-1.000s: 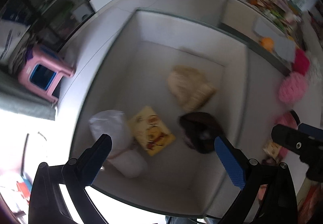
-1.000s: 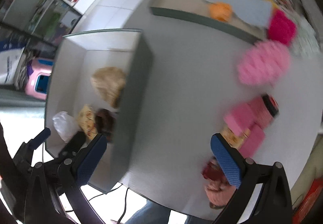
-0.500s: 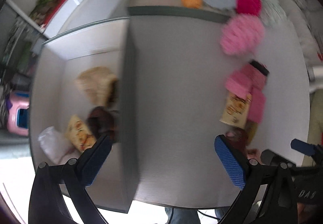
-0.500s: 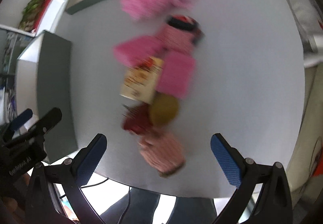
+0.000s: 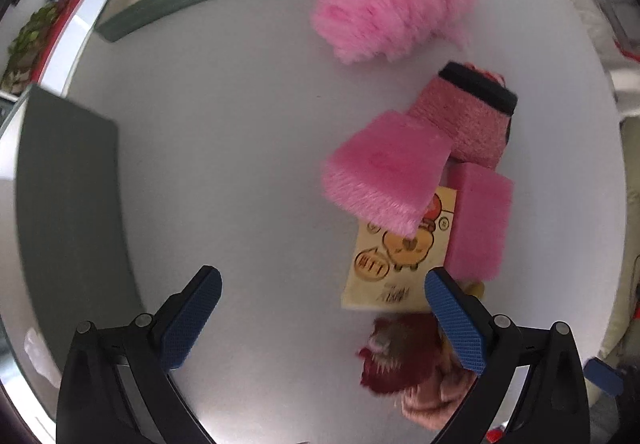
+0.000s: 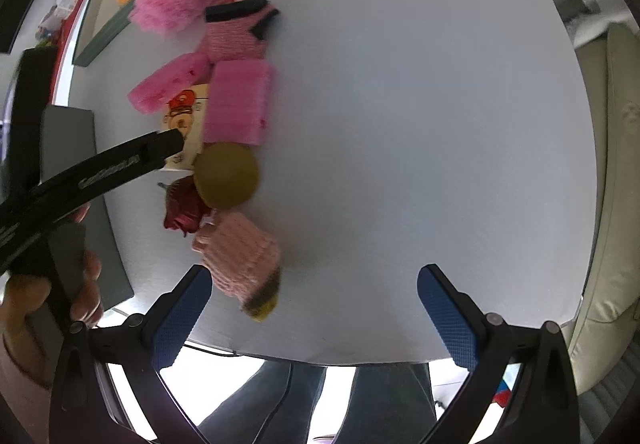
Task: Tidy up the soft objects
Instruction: 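Move both tools back toward the pink sponges on the table, then grasp the pink knitted glove with the right tool while the left tool grasps the yellow tissue pack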
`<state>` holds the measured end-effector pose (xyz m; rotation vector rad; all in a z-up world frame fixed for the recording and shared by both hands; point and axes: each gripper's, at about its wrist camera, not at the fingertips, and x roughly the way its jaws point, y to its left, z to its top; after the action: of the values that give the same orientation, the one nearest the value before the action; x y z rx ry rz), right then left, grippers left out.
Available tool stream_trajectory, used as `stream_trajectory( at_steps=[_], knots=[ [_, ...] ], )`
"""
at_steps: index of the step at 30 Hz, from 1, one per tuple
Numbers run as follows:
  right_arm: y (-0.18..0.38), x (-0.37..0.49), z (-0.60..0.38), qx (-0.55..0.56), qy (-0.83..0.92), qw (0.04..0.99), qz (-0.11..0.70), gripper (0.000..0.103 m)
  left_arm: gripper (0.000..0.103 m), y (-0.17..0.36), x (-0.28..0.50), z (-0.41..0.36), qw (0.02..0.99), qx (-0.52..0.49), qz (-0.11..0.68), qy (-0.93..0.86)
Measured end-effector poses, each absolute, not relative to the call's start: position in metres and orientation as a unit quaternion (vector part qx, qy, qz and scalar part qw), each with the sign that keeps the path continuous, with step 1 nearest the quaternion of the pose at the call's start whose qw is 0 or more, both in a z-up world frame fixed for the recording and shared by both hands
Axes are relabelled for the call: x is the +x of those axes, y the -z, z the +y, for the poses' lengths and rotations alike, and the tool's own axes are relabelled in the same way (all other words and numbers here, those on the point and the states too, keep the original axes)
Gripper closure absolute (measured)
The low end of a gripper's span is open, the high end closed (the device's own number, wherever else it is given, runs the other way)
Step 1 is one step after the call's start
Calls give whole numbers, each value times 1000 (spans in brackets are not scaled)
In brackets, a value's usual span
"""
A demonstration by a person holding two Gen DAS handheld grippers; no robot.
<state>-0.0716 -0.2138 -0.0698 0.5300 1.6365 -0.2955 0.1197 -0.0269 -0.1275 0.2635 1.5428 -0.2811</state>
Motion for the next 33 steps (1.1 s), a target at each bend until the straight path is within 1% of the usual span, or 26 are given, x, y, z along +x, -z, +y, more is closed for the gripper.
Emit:
stream_trajectory(
  at_steps=[8,17,23,28,33],
  knots=[
    [79,-74,-217,237,125,635,724,0,1,138,121,-47,695,126,694,142],
    [80,-67,-197,212,93,645,728,0,1,133,138,-14,699,84,699,124],
    [82,-64,-193,209,88,643,732,0,1,133,138,-46,702,92,695,129],
    [87,-54,-178,163,75,652,737,0,1,151,136,-70,689,113,708,109],
    [105,-40,-144,103,35,651,751,0,0,153,140,-81,688,100,711,110]
  ],
)
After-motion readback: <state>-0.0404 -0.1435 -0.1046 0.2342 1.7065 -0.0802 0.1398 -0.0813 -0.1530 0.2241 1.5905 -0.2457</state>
